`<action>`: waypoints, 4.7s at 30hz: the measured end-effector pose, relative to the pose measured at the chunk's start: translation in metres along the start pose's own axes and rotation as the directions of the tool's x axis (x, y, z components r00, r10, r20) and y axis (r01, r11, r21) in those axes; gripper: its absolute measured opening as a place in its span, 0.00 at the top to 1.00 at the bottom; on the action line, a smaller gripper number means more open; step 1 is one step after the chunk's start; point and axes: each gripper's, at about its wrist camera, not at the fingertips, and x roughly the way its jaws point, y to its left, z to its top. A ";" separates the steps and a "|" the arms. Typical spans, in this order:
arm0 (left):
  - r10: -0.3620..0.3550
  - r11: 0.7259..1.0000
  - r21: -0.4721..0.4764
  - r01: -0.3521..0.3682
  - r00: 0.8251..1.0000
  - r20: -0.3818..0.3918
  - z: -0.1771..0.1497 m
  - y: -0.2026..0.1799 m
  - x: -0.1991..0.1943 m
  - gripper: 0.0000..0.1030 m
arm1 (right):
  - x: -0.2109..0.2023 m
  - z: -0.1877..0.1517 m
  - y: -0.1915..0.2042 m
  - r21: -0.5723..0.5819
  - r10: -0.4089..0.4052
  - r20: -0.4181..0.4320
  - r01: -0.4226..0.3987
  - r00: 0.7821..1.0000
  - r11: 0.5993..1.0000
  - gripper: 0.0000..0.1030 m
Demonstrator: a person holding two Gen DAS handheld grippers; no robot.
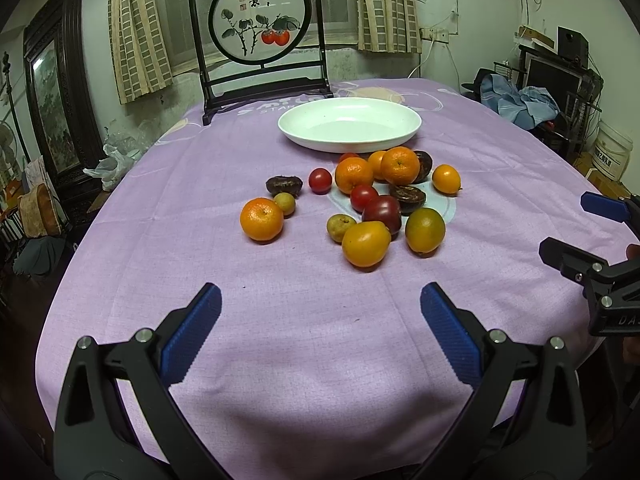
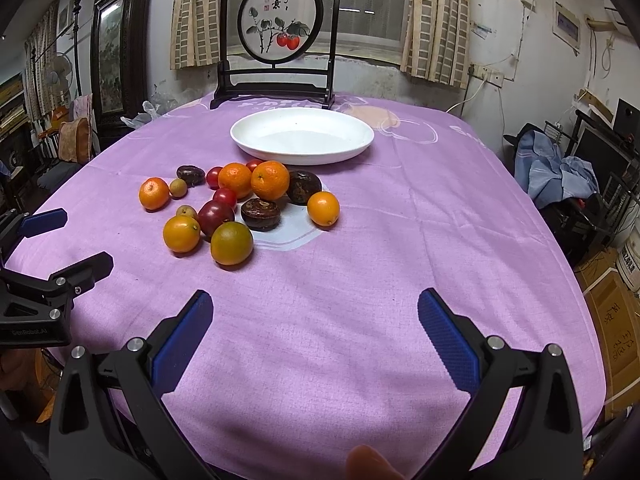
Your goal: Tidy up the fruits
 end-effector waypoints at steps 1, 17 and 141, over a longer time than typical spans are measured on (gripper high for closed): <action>0.000 1.000 0.000 0.000 1.000 0.000 0.000 0.000 0.000 0.02 | 0.000 0.000 0.000 0.000 0.000 0.000 0.000 1.000 1.000 0.01; 0.001 1.000 0.002 -0.001 1.000 -0.003 -0.001 0.000 0.002 0.02 | 0.001 0.000 -0.003 0.008 -0.005 -0.009 0.006 1.000 1.000 0.01; -0.052 0.946 -0.323 0.028 0.996 -0.067 0.091 0.134 0.138 0.06 | 0.131 0.110 -0.014 -0.003 0.370 -0.003 -0.370 0.929 0.929 0.37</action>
